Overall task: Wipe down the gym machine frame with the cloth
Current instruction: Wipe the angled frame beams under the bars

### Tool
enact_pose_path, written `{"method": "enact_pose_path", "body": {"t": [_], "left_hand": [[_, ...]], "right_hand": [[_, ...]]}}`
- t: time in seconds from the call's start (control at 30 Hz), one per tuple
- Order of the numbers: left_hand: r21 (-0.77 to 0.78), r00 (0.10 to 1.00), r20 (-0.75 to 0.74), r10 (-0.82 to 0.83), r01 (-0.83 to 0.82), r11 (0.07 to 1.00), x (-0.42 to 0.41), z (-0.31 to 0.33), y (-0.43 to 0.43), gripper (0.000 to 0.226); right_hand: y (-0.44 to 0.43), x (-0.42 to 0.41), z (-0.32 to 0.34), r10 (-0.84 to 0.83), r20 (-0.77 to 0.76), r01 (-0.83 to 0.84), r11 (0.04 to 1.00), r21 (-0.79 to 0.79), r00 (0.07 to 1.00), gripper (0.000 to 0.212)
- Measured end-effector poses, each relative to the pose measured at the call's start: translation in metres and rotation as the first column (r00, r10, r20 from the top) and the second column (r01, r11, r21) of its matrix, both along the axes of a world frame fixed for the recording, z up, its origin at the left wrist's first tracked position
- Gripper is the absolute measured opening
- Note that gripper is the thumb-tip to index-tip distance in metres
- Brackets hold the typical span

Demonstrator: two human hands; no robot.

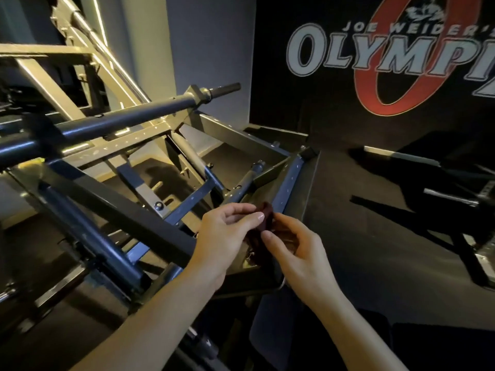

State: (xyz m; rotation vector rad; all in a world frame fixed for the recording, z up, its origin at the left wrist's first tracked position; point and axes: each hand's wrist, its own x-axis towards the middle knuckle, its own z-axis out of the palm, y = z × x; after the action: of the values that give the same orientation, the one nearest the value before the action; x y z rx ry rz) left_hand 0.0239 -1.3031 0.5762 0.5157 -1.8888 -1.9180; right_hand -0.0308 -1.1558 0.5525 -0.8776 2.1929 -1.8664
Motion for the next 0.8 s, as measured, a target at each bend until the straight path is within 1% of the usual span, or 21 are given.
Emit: {"method": "enact_pose_path", "body": {"t": [0.03,0.1,0.2,0.27,0.33,0.37,0.4,0.43,0.47,0.53,0.6,0.63,0.7,0.8], "left_hand": [[0.021,0.999,0.001,-0.037,0.037,0.999,0.0,0.003,0.0,0.014],[0.022,0.991,0.023,-0.129,0.129,0.991,-0.001,0.007,-0.001,0.024],[-0.046,0.966,0.061,-0.251,0.254,0.966,-0.005,0.01,-0.006,0.037],[-0.135,0.968,0.06,-0.244,0.251,0.959,-0.009,0.01,-0.016,0.035],[-0.289,0.986,0.026,-0.164,0.164,0.943,-0.015,0.004,-0.028,0.024],[-0.392,0.993,0.024,-0.116,0.116,0.913,-0.018,-0.003,-0.035,0.016],[-0.494,0.996,0.052,-0.074,0.09,0.865,-0.021,-0.01,-0.04,0.01],[-0.565,0.993,0.111,-0.045,0.1,0.819,-0.024,-0.017,-0.043,0.008],[-0.597,0.982,0.186,-0.026,0.134,0.791,-0.027,-0.025,-0.044,0.01],[-0.61,0.951,0.31,0.019,0.183,0.771,-0.034,-0.04,-0.043,0.014],[-0.618,0.92,0.386,0.071,0.201,0.76,-0.042,-0.051,-0.042,0.024],[-0.606,0.901,0.428,0.077,0.223,0.763,-0.046,-0.054,-0.042,0.03],[-0.584,0.86,0.507,0.067,0.285,0.76,-0.055,-0.058,-0.042,0.04],[-0.585,0.826,0.559,0.07,0.334,0.739,-0.067,-0.059,-0.043,0.04]], "right_hand": [[0.0,-0.001,0.002,-0.009,0.015,0.009,1.0,-0.016,1.0,0.038],[-0.001,-0.005,0.007,-0.04,0.03,0.041,0.999,-0.034,0.999,0.035],[-0.001,-0.021,0.013,-0.123,0.091,0.127,0.991,-0.036,0.988,0.026],[0.002,-0.04,0.016,-0.156,0.126,0.155,0.988,0.018,0.98,0.019],[0.007,-0.063,0.018,-0.193,0.116,0.181,0.978,0.104,0.974,0.017],[0.009,-0.076,0.017,-0.207,0.098,0.192,0.971,0.143,0.973,0.018],[0.009,-0.088,0.016,-0.21,0.072,0.195,0.965,0.176,0.975,0.019],[0.008,-0.1,0.014,-0.204,0.038,0.191,0.958,0.212,0.978,0.02],[0.006,-0.111,0.01,-0.189,-0.01,0.185,0.948,0.26,0.982,0.021],[-0.001,-0.127,-0.004,-0.121,-0.15,0.172,0.901,0.398,0.981,0.023],[-0.01,-0.137,-0.018,-0.019,-0.292,0.177,0.832,0.525,0.956,0.024],[-0.013,-0.14,-0.024,0.023,-0.342,0.184,0.808,0.56,0.939,0.024],[-0.017,-0.143,-0.031,0.086,-0.399,0.184,0.785,0.591,0.913,0.024],[-0.022,-0.148,-0.035,0.142,-0.394,0.144,0.778,0.612,0.908,0.02]]}}
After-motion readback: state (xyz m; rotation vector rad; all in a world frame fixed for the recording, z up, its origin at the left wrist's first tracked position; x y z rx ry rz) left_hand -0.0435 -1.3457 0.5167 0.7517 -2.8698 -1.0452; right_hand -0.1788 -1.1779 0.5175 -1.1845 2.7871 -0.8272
